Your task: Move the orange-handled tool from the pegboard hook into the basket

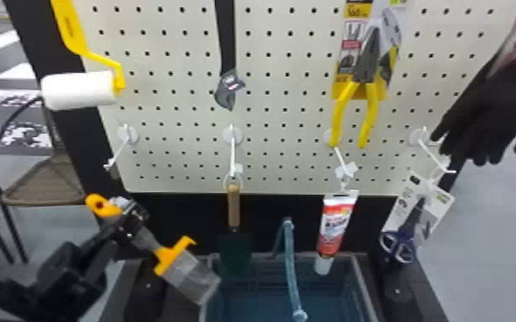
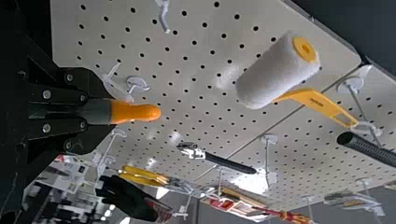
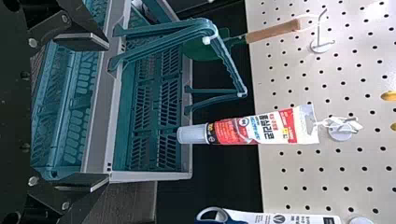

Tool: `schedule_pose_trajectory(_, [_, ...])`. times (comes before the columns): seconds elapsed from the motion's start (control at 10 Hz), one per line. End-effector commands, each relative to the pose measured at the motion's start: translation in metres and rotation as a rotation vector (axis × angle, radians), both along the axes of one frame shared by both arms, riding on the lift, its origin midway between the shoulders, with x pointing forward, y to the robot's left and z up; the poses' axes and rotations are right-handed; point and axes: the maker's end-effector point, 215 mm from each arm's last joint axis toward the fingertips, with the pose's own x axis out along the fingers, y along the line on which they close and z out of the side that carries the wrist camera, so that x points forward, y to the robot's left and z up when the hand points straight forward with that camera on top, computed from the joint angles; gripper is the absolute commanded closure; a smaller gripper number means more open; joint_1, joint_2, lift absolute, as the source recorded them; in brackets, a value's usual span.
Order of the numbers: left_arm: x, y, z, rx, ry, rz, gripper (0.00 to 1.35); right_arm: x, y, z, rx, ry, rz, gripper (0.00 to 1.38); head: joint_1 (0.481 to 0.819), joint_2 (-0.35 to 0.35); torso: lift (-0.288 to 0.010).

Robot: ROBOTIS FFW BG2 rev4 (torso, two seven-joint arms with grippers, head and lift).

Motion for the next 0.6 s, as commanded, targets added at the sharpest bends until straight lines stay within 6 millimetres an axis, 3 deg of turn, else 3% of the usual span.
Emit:
schedule_pose_trajectory(0.0, [-0.003,-0.012,-0.013,-0.063,0.026,-0.016,1.17,0.0,0.0,0.0,0.001,0.0,-0.001,0.28,0.549,0.0,-0.1])
schedule_pose_trajectory(0.5, [0.003,-0.032,-0.062,-0.2,0.078,-0.003,1.17,-0.001,0.0,-0.002,0.002,0.004,-0.001,0.28,0.549,0.0,-0.1])
